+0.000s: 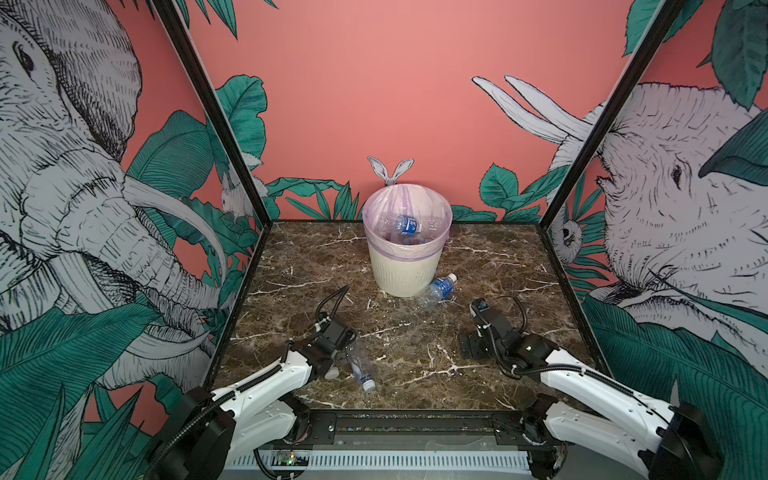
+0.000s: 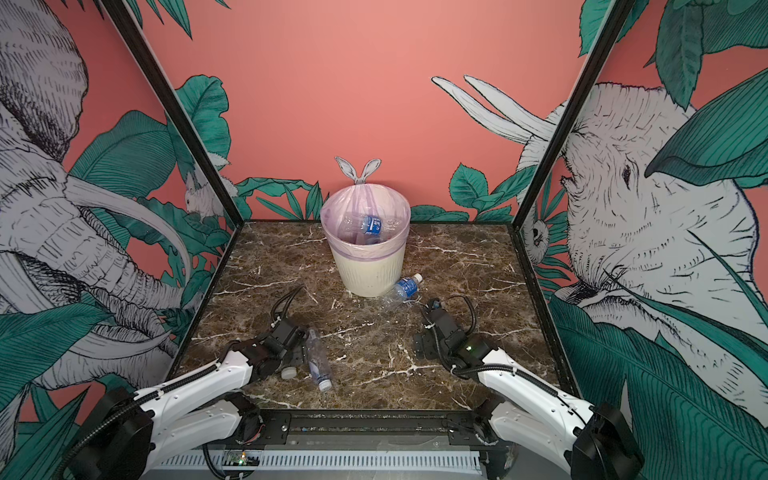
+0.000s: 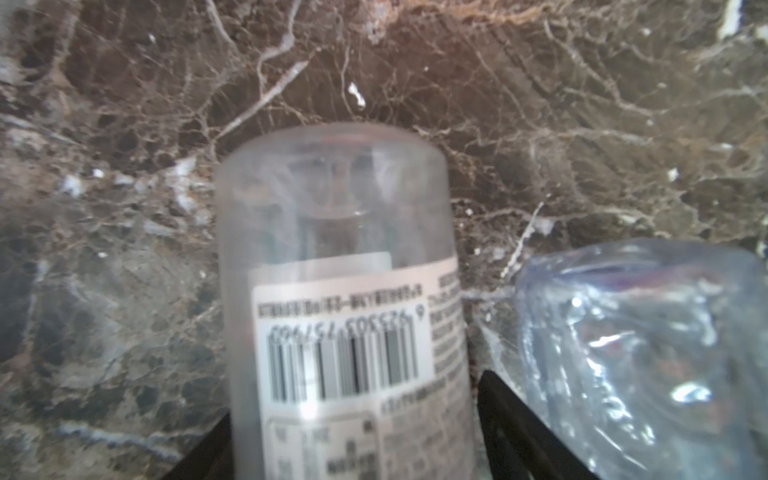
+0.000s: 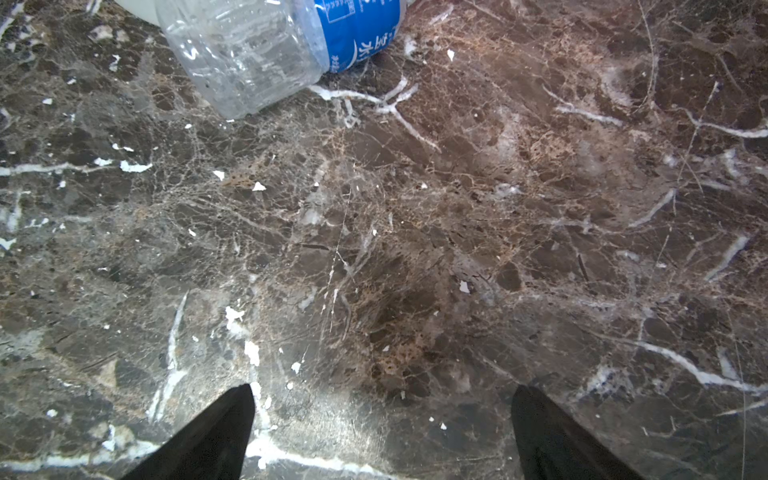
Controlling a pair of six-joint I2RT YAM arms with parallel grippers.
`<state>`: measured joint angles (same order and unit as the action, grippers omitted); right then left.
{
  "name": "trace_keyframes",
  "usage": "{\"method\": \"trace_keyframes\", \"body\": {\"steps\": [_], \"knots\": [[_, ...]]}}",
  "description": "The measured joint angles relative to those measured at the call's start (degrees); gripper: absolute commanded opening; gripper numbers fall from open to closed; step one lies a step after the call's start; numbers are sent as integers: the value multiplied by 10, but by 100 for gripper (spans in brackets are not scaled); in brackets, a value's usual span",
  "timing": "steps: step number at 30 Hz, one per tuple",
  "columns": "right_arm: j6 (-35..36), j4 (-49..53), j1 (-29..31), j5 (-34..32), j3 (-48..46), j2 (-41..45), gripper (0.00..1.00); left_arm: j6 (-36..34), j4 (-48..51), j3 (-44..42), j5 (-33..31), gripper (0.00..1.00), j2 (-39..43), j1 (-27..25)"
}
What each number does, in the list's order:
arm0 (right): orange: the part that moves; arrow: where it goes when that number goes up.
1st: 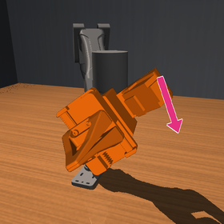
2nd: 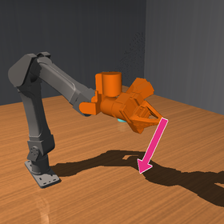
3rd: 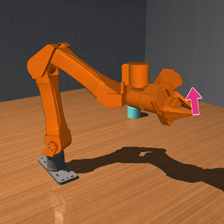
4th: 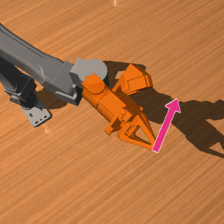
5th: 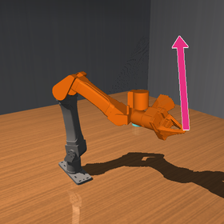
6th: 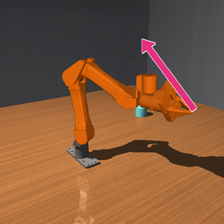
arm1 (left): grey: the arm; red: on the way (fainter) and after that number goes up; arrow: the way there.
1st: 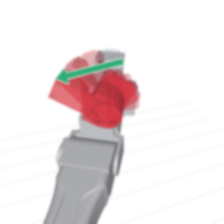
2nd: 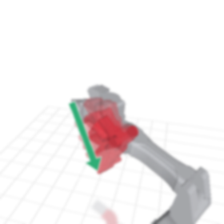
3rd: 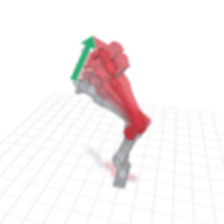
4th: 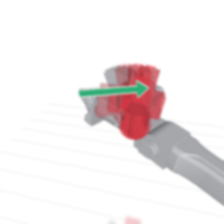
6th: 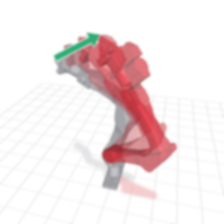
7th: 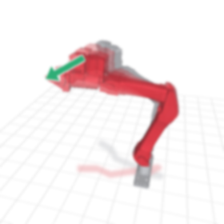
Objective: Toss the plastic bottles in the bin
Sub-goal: 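Lower the left gripper onto the frosted barcode-labelled bottle and close it, then lift the frosted bottle with the left gripper and carry it over the bin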
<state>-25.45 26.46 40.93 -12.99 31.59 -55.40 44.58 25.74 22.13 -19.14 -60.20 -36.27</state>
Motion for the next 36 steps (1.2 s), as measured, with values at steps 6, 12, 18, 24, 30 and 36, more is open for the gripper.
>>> {"method": "trace_keyframes", "body": {"steps": [6, 12, 18, 24, 30, 36], "knots": [[0, -1, 0, 0, 0, -1, 99, -3, -15, -1, 7, 68, -4, 0], [0, -1, 0, 0, 0, -1, 99, -10, -20, -1, 11, 61, -5, 0], [0, -1, 0, 0, 0, -2, 99, -20, -21, -1, 12, 59, -5, 1], [0, -1, 0, 0, 0, -2, 99, -33, -21, -1, 16, 54, 21, 1], [0, -1, 0, 0, 0, -2, 98, -49, -14, -1, 13, 51, 84, 1], [0, -1, 0, 0, 0, -6, 98, -66, 9, -1, 10, 51, 147, 1]]}}
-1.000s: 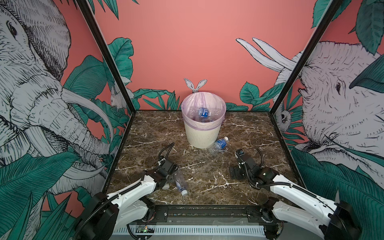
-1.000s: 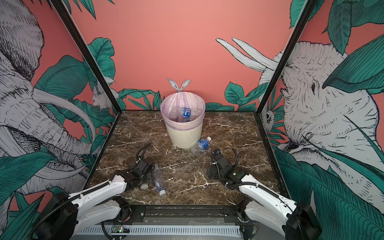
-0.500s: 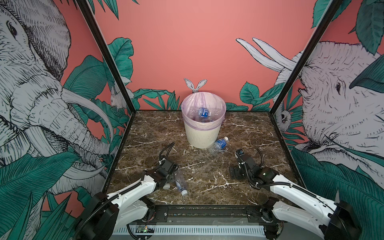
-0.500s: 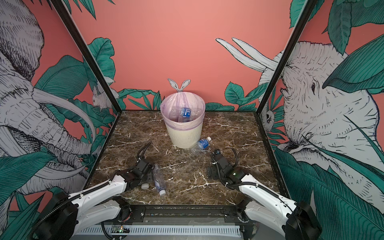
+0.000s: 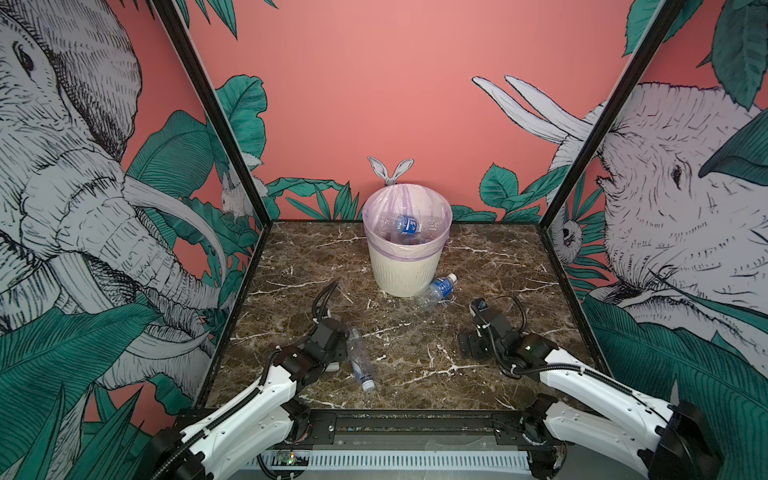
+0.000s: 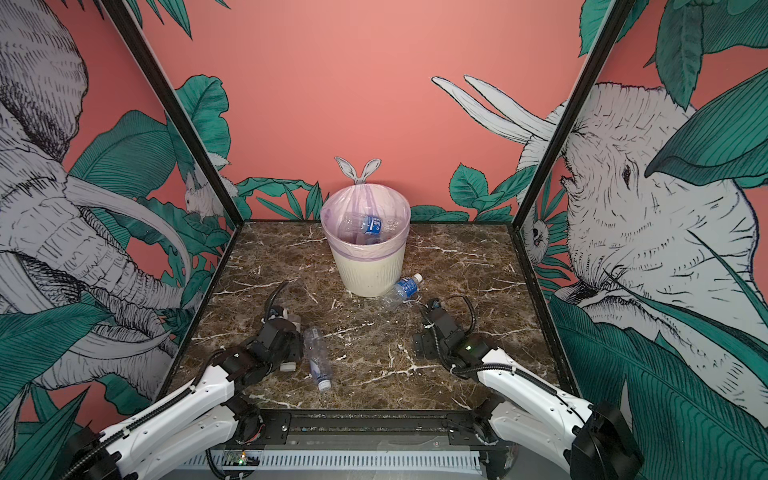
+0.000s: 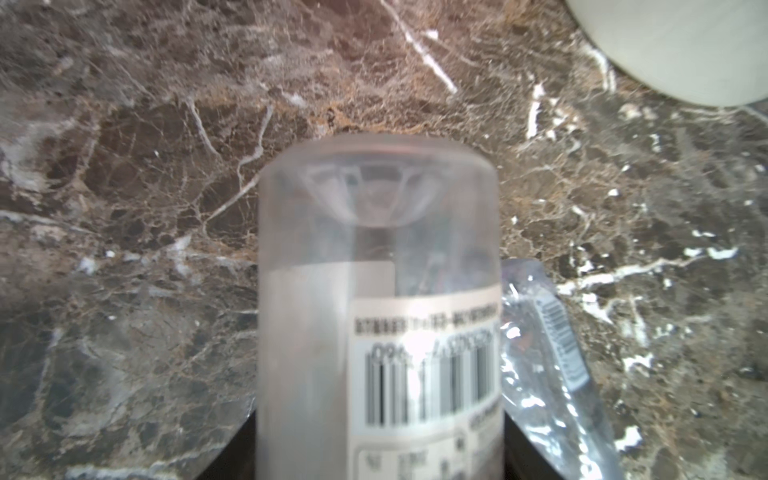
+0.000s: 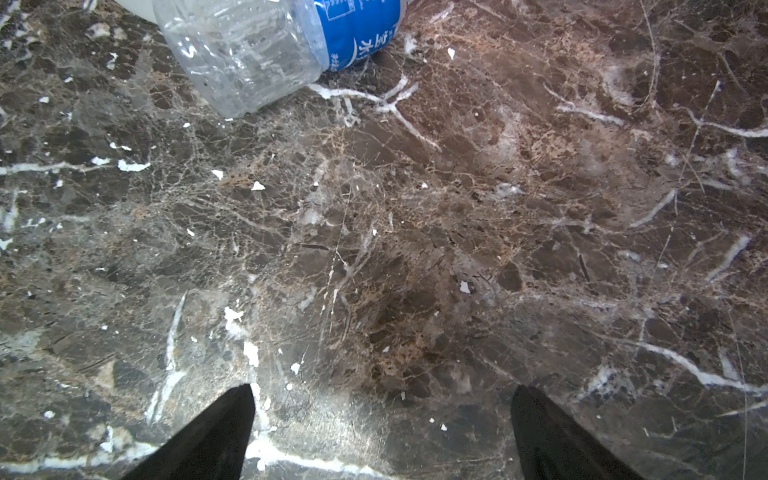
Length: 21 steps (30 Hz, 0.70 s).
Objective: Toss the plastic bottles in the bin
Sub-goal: 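Lift the frosted bottle with the left gripper and carry it over the bin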
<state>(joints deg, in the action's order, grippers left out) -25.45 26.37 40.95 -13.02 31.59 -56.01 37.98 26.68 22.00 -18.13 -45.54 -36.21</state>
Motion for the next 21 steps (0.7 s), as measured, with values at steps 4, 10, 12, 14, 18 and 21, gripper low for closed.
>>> {"method": "trace_keyframes", "body": {"steps": [4, 10, 12, 14, 18, 21], "knots": [[0, 0, 0, 0, 0, -2, 99, -17, 4, 0, 3, 52, 35, 0], [0, 0, 0, 0, 0, -2, 99, -42, 5, 0, 10, 53, 91, 0], [0, 0, 0, 0, 0, -2, 99, -51, 5, 0, 12, 53, 106, 0], [0, 0, 0, 0, 0, -2, 99, -59, 5, 0, 17, 54, 119, 0], [0, 0, 0, 0, 0, -2, 98, -80, 4, 1, 33, 54, 150, 0], [0, 0, 0, 0, 0, -2, 99, -101, 4, 9, 42, 54, 174, -1]]}}
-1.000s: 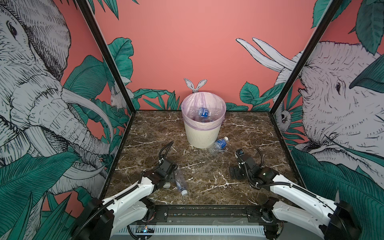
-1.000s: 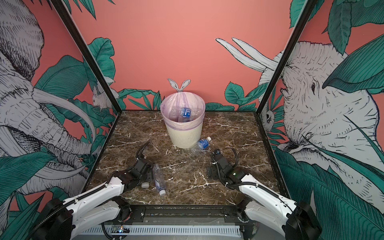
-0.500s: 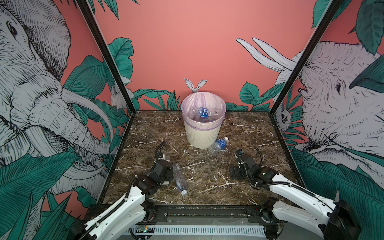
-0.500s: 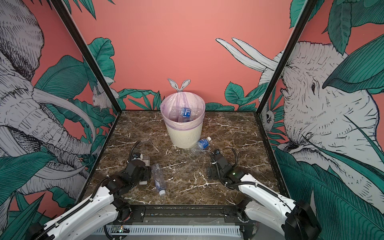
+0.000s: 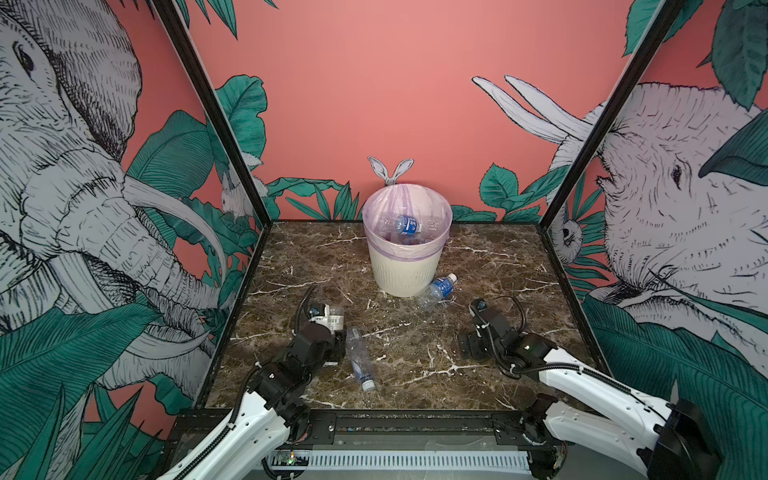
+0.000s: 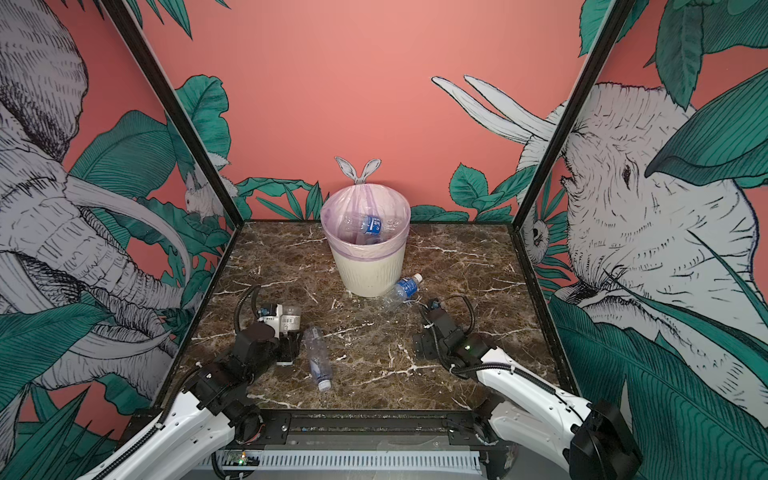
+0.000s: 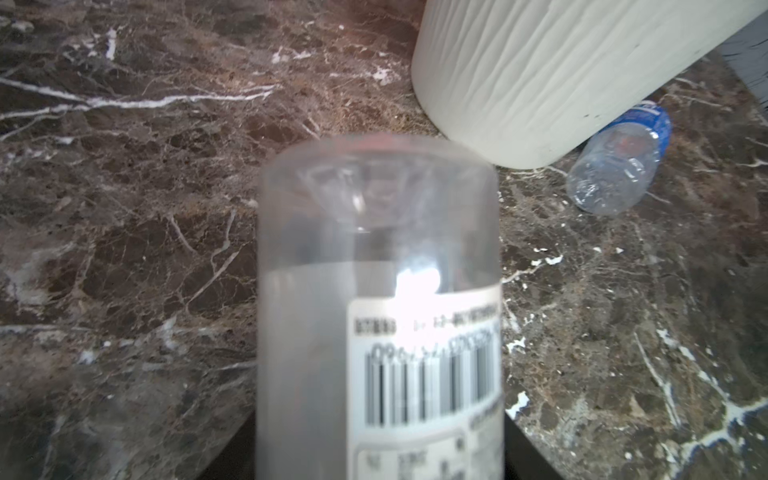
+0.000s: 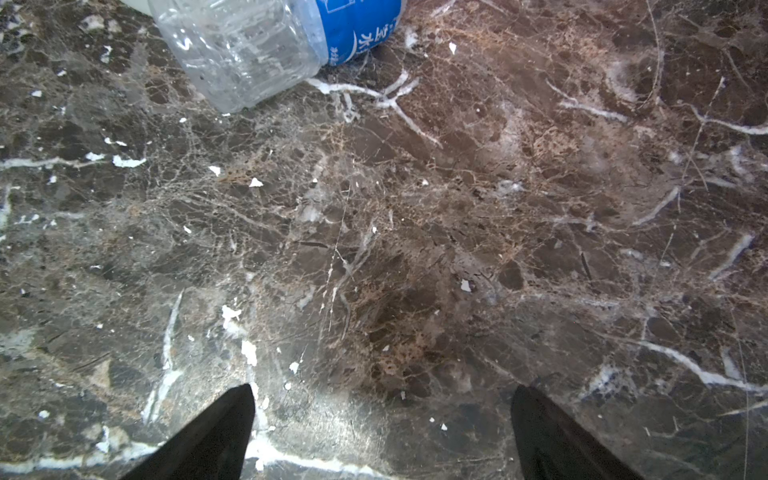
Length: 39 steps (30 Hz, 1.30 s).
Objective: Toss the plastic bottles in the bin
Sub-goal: 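Lift the frosted bottle with the left gripper and carry it over the bin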
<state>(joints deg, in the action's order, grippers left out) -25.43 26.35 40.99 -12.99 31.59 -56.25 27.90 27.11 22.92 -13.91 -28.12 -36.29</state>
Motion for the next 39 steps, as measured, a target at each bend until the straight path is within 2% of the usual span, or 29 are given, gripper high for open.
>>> {"method": "trace_keyframes", "body": {"steps": [3, 7, 13, 16, 20, 21, 22, 23, 24, 26, 28, 30, 33, 39], "knots": [[1, 0, 0, 0, 0, 0, 99, -25, 0, 27, 2, 54, 13, -5], [1, 0, 2, 1, 0, -3, 99, -70, -2, 106, 6, 54, 1, -12], [1, 0, 3, 2, 0, -6, 98, -147, -32, 276, 21, 55, -104, -15], [1, 0, 3, 2, 0, -6, 99, -188, -51, 410, 38, 55, -209, -16], [2, 0, 3, 3, 0, -5, 99, -239, -84, 652, 76, 55, -396, -16], [2, 0, 3, 3, 0, -5, 99, -248, -87, 708, 85, 59, -440, -15], [2, 0, 3, 2, 0, -3, 99, -256, -87, 780, 101, 69, -498, -10], [1, 0, 3, 2, 0, 1, 98, -259, -80, 852, 115, 86, -553, -5], [1, 0, 3, 2, 0, 5, 98, -260, -71, 925, 127, 99, -610, 1], [1, 1, 3, 2, 0, 17, 99, -256, -45, 1067, 140, 100, -721, 16], [1, 1, 3, 1, -2, 34, 99, -249, -14, 1154, 141, 100, -800, 35], [1, 1, 3, 0, -5, 51, 99, -240, 10, 1165, 141, 100, -833, 50], [0, 1, 3, -1, -13, 70, 99, -229, 22, 1113, 139, 100, -830, 66], [0, 5, 3, 0, -16, 71, 99, -215, 8, 976, 138, 100, -726, 64]]}}
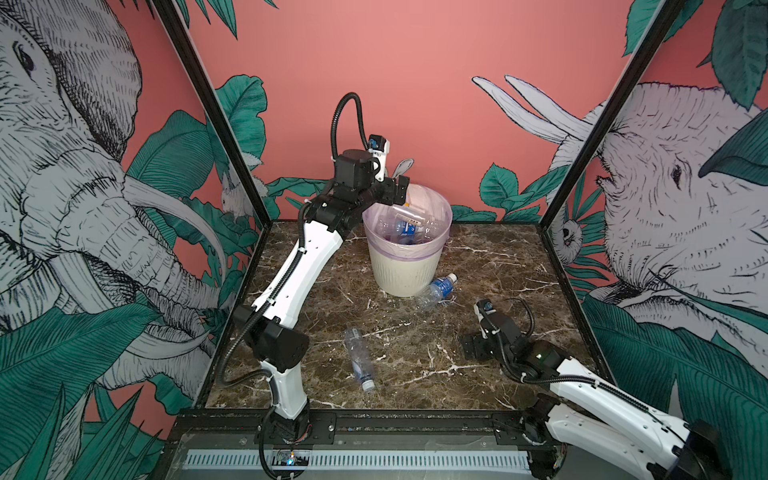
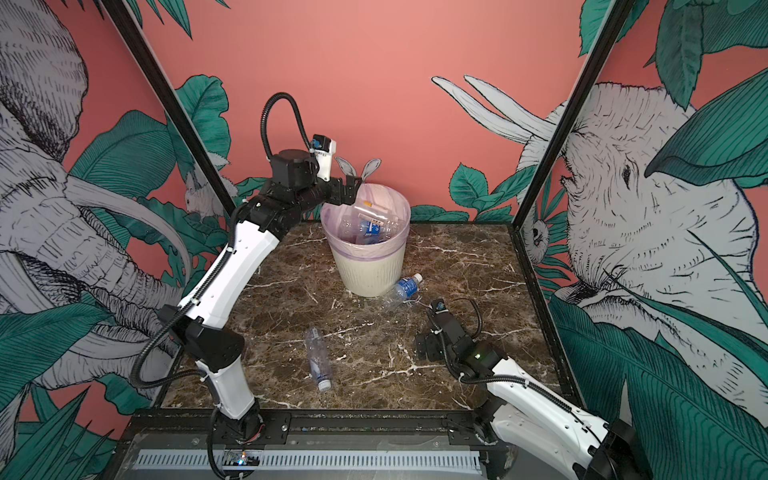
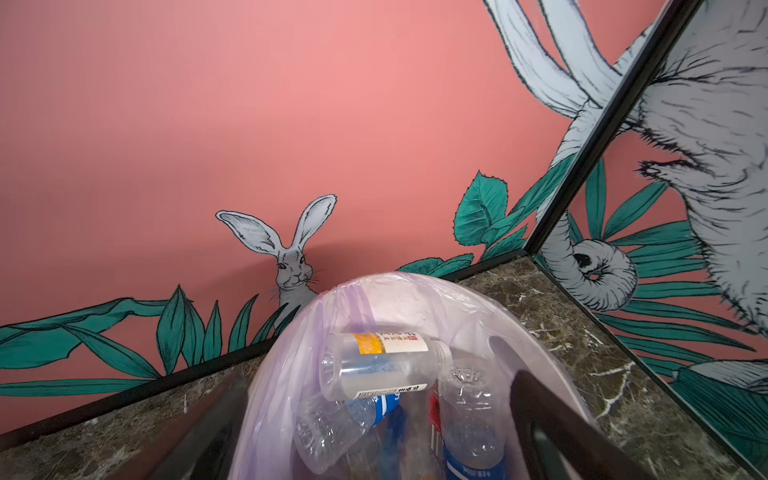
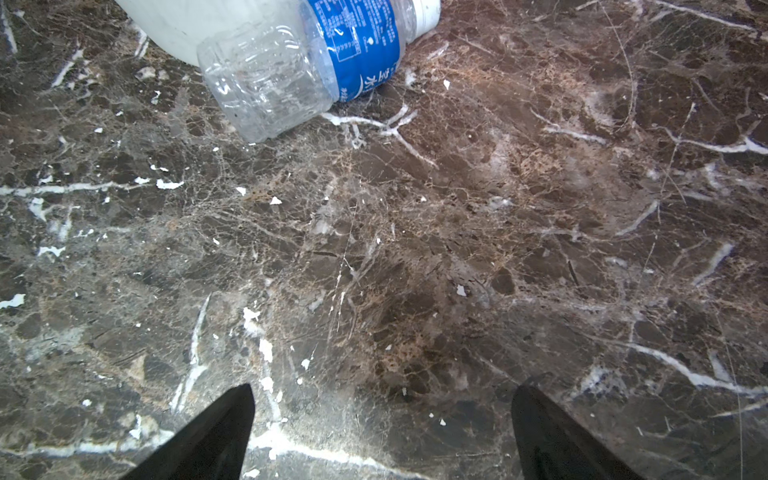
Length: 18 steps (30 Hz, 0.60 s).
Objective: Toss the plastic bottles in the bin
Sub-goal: 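Lift the frosted bottle with the left gripper and carry it over the bin, then open the left gripper to drop the frosted bottle into the bin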
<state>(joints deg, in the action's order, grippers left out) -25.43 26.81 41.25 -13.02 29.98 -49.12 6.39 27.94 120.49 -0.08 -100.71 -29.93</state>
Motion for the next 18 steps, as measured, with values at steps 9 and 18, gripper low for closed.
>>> {"method": "trace_keyframes", "body": {"steps": [9, 18], "knots": [[1, 0, 0, 2, 0, -13, 99, 10, -56, -195, -15, 100, 217, -2], [1, -2, 10, 2, 0, -26, 99, 23, -34, -374, -42, 100, 308, -2]]}}
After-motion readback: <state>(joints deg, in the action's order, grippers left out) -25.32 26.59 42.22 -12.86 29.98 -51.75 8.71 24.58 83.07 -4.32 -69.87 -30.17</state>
